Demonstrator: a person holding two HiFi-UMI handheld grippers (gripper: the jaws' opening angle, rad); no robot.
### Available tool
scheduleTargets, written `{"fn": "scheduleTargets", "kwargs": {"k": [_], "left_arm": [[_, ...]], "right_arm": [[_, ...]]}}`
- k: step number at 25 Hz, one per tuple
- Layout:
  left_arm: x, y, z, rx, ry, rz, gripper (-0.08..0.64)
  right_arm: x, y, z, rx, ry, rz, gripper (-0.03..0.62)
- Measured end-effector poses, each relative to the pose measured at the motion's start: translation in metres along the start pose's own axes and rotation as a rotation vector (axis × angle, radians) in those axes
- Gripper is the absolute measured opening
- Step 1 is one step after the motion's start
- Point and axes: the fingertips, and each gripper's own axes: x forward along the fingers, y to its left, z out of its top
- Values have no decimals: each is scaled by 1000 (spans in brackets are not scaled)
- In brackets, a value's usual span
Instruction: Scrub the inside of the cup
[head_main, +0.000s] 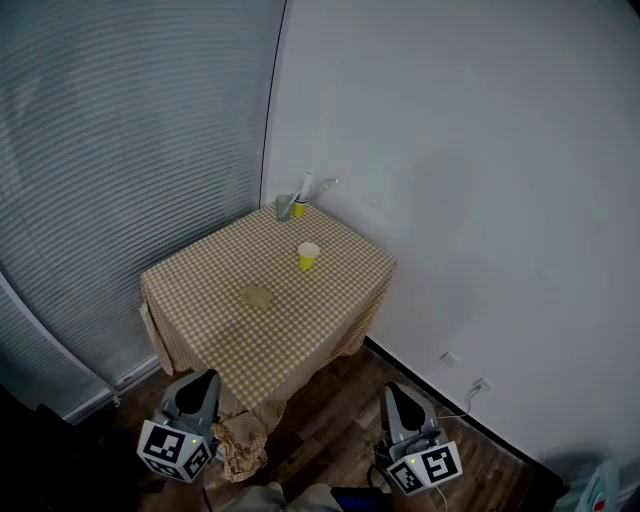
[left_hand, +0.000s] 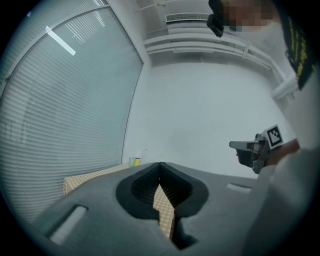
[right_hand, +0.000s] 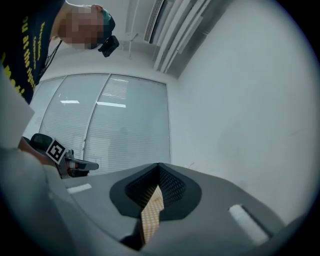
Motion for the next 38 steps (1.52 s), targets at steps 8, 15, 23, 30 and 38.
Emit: {"fn": "scheduleTargets", "kwargs": {"k": [8, 15, 23, 30, 38], "left_arm": [[32, 6, -10, -17, 38, -12, 2], [75, 20, -14, -29, 37, 29, 2], [131, 51, 9, -19, 15, 109, 2], [172, 78, 11, -24, 12, 207, 2], [211, 94, 9, -24, 13, 293, 2]], "right_arm": [[29, -15, -4, -1, 19, 5, 6], [75, -46, -17, 9, 29, 44, 6], [162, -84, -7, 9, 12, 136, 6], [232, -108, -10, 13, 18, 229, 6], [284, -143, -16, 22, 18, 302, 6]]}}
